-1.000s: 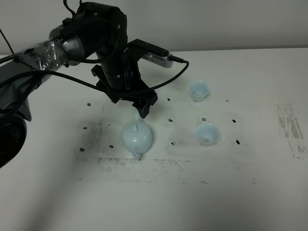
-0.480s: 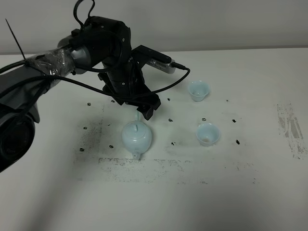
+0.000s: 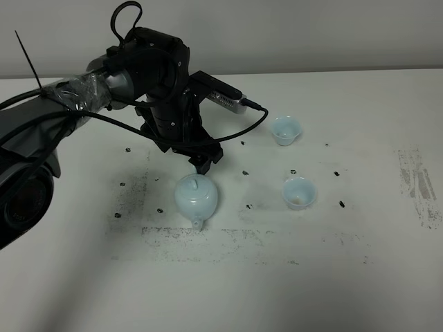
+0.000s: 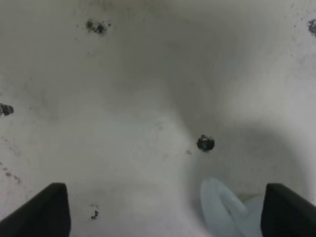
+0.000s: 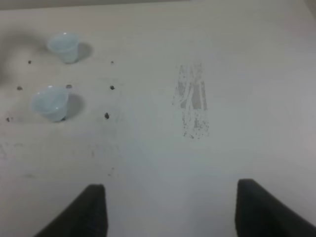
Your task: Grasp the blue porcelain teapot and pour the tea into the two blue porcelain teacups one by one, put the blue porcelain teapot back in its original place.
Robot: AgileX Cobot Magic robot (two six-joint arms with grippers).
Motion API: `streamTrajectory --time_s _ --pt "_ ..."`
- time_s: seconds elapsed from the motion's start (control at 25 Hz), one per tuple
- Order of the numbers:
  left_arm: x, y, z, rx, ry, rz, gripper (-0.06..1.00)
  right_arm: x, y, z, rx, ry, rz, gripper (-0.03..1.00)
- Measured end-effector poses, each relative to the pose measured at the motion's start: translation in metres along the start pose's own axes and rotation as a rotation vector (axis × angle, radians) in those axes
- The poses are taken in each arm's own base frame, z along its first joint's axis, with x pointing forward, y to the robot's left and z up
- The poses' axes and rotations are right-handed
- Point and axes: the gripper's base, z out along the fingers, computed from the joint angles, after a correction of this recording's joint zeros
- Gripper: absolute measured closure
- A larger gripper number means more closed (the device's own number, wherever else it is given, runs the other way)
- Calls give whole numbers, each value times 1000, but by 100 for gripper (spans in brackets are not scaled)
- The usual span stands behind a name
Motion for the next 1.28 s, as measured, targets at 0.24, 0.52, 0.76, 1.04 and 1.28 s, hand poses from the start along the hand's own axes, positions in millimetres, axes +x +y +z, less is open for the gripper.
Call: streamTrajectory --time_s 0.24,0.52,0.76,1.04,1.28 --pt "5 3 0 -31 52 15 20 0 0 0 0 0 0 43" --pt "8 6 -1 -69 87 9 20 0 0 0 -1 0 0 43" --pt "9 10 -1 -114 100 -13 20 0 0 0 -1 0 0 43" --pt "13 11 -2 -128 143 -23 20 0 0 0 -1 0 0 43" --pt "14 11 -5 -130 149 -27 20 0 0 0 -1 0 0 43"
